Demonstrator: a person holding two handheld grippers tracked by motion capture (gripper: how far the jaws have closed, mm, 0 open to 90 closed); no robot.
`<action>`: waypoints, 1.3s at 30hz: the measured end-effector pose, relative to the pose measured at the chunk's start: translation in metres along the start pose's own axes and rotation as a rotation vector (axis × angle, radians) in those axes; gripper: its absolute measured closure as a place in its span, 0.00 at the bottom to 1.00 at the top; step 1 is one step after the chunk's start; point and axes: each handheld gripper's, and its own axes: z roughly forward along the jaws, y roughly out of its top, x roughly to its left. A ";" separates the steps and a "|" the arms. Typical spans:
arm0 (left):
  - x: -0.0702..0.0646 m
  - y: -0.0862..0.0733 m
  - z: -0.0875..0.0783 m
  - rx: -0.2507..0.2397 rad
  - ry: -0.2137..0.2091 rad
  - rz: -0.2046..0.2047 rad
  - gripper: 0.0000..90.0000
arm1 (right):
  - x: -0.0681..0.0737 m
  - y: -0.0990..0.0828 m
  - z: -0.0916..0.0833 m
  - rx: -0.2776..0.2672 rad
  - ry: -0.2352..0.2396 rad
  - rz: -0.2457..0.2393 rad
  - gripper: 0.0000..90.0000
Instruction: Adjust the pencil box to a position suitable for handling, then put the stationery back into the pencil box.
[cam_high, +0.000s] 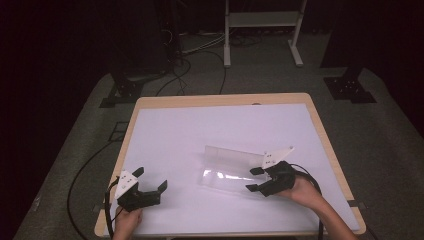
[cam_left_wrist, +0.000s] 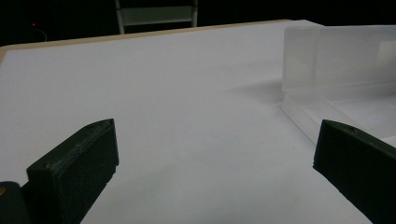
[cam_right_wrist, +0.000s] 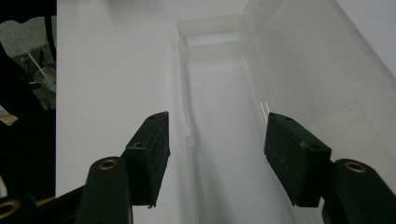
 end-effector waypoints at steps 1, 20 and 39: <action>0.000 0.000 0.000 0.000 0.001 0.002 0.00 | 0.000 -0.001 -0.003 -0.004 -0.008 0.004 0.43; 0.000 0.000 0.000 -0.002 0.001 0.001 0.00 | -0.003 -0.021 -0.032 -0.025 -0.092 0.023 0.39; -0.002 0.000 0.000 0.001 0.012 0.012 0.00 | -0.008 -0.047 -0.048 -0.027 -0.156 0.083 0.39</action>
